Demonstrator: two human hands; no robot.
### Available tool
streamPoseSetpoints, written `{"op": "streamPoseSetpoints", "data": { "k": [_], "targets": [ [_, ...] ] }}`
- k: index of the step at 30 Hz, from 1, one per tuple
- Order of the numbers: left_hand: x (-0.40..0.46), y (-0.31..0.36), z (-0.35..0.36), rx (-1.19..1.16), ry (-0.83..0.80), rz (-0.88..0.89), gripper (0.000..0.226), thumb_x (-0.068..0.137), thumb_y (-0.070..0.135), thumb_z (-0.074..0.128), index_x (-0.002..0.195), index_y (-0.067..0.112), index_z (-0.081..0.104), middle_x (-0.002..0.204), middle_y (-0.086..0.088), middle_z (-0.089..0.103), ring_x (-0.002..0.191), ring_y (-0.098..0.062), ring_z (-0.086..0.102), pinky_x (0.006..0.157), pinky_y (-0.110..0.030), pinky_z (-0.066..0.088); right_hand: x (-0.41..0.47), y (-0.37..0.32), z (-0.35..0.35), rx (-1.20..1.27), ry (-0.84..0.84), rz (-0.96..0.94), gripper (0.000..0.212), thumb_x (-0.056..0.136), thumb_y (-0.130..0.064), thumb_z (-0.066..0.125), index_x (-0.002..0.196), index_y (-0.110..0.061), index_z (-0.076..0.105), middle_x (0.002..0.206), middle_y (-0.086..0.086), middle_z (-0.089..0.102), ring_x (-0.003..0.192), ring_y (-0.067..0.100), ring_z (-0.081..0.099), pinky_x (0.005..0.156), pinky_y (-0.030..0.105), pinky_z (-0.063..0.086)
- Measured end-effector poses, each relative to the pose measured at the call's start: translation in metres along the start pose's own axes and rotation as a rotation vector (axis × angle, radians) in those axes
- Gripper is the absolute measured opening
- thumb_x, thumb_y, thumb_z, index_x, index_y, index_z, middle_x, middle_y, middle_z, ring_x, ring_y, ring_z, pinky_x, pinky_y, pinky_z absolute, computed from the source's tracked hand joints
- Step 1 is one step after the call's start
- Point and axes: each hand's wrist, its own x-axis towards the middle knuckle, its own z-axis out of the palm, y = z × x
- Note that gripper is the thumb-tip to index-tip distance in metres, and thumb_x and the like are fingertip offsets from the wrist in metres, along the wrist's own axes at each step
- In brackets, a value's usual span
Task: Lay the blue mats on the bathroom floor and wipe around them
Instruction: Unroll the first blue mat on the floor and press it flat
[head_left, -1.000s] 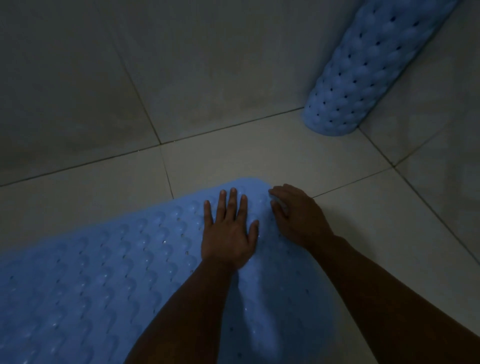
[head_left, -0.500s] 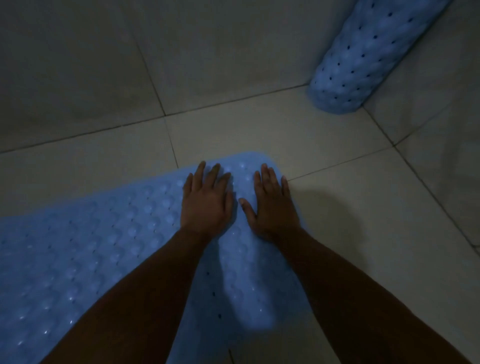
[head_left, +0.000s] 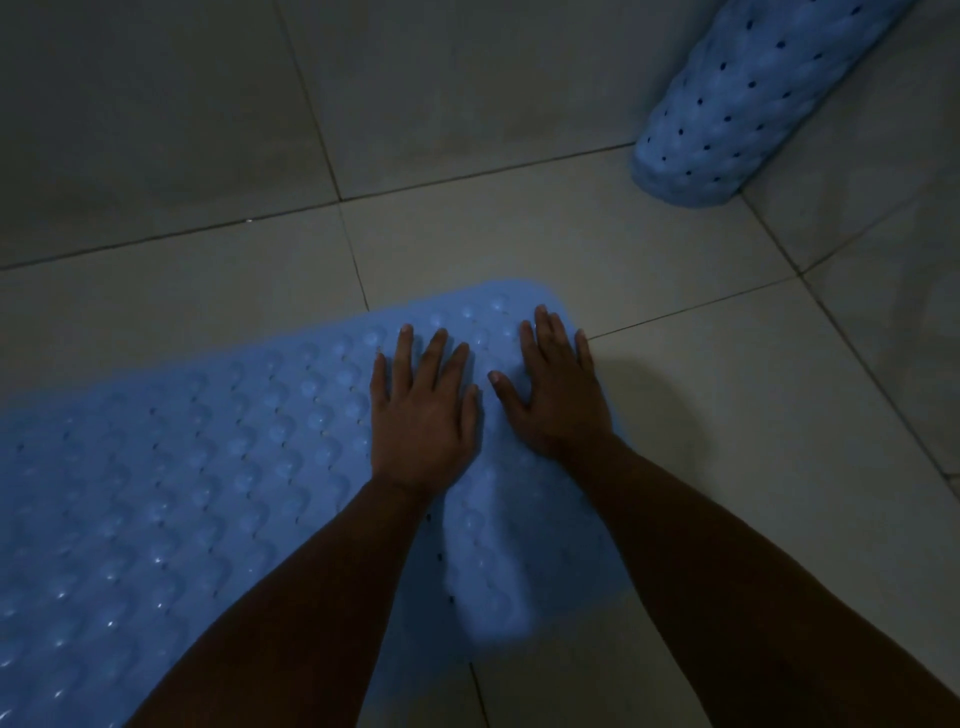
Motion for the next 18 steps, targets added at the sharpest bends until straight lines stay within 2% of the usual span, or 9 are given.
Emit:
{"op": "streamPoseSetpoints", "data": {
  "k": [3,6,8,11,15,18],
  "targets": [
    [-0.007,-0.005,-0.005,0.011,0.019,0.036,0.053,0.104,0.042,0.035,0.146,0.017,0.054,0.159,-0.008,0.044,0.157,-0.033,0.017,0.121,-0.060,0.023,-0.001,0.000,0.000,-0.012,-0.082,-0.005,0.089,0.097,-0.071,0.022,0.160,-0.008,0.013,0.170,0.012,0.004,0.157,0.025,0.001,0.126,0.052,0.004],
    [-0.007,-0.005,-0.020,0.020,0.010,-0.001,0.053,0.105,0.043,0.032,0.147,0.018,0.052,0.159,-0.007,0.044,0.157,-0.032,0.016,0.122,-0.059,0.022,0.015,0.000,-0.022,-0.007,-0.322,0.038,0.094,0.097,-0.072,0.026,0.161,-0.009,0.000,0.169,0.012,-0.010,0.157,0.025,-0.008,0.126,0.052,-0.001],
    [-0.008,-0.005,-0.033,0.005,0.020,-0.049,0.053,0.106,0.043,0.032,0.148,0.018,0.052,0.158,-0.006,0.045,0.157,-0.031,0.015,0.123,-0.057,0.021,0.027,-0.005,-0.047,0.003,-0.438,0.059,0.088,0.099,-0.066,0.030,0.161,-0.009,0.004,0.169,0.013,-0.007,0.157,0.026,-0.004,0.127,0.050,0.001],
    [-0.011,-0.007,-0.045,-0.012,0.034,-0.074,0.053,0.106,0.043,0.031,0.148,0.018,0.051,0.158,-0.007,0.044,0.157,-0.031,0.015,0.124,-0.057,0.020,0.009,-0.017,-0.054,-0.016,-0.284,0.022,0.073,0.104,-0.056,0.031,0.160,-0.011,0.019,0.169,0.014,0.009,0.156,0.027,0.008,0.125,0.048,0.008],
    [-0.020,-0.010,-0.039,-0.002,0.015,-0.032,0.058,0.105,0.047,0.025,0.150,0.018,0.049,0.160,-0.007,0.042,0.158,-0.030,0.013,0.124,-0.057,0.019,-0.050,-0.024,-0.018,-0.060,-0.201,-0.019,0.086,0.099,-0.069,0.021,0.161,-0.010,0.009,0.169,0.016,-0.001,0.157,0.030,-0.004,0.127,0.051,0.002],
    [-0.024,-0.014,-0.029,0.004,0.017,-0.023,0.058,0.105,0.046,0.025,0.149,0.018,0.049,0.160,-0.007,0.043,0.157,-0.030,0.014,0.123,-0.057,0.022,-0.055,-0.023,-0.005,-0.095,-0.105,-0.011,0.089,0.098,-0.072,0.017,0.161,-0.010,0.006,0.169,0.014,-0.006,0.157,0.028,-0.008,0.126,0.053,0.002]
  ]
}}
